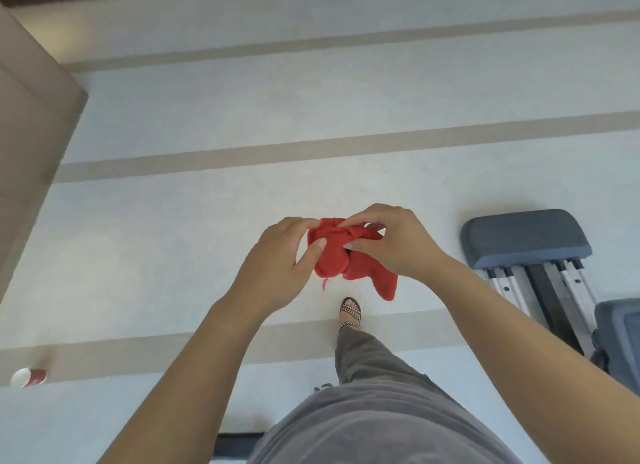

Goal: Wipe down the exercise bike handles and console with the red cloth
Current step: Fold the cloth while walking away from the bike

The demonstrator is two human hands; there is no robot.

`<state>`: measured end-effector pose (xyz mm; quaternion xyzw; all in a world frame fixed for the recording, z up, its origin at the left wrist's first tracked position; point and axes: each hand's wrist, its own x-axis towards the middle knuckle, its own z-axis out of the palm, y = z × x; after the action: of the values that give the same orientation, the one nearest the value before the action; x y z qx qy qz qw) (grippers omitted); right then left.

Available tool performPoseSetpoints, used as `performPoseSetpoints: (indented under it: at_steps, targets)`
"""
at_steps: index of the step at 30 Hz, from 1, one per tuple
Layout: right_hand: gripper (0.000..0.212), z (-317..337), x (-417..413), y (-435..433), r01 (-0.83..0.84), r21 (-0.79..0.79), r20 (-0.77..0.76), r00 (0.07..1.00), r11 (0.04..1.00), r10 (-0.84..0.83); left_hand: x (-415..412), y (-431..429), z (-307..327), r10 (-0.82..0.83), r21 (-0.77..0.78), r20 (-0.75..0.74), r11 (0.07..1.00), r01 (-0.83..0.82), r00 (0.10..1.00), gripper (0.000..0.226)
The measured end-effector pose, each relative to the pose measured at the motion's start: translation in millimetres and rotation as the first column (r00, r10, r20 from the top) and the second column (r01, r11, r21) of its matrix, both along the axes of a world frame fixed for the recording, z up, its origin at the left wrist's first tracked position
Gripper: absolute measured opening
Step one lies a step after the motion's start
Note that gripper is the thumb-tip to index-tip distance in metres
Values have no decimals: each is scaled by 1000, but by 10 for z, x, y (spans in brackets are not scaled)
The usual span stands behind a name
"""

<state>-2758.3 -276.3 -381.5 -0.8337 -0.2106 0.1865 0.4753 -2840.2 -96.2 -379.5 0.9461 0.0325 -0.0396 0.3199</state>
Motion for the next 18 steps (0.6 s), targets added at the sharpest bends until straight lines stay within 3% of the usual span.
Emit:
performPoseSetpoints:
  at_steps: [8, 18]
  targets:
    - [23, 148, 2074, 183, -18, -129, 48, 999, 991, 25, 2209, 228, 106, -34, -2, -15, 999, 34, 999, 39]
    - [22, 143, 4616, 720, 46, -78, 35, 998, 996, -43, 4725, 628, 47, 2, -102, 38, 995, 2, 999, 34]
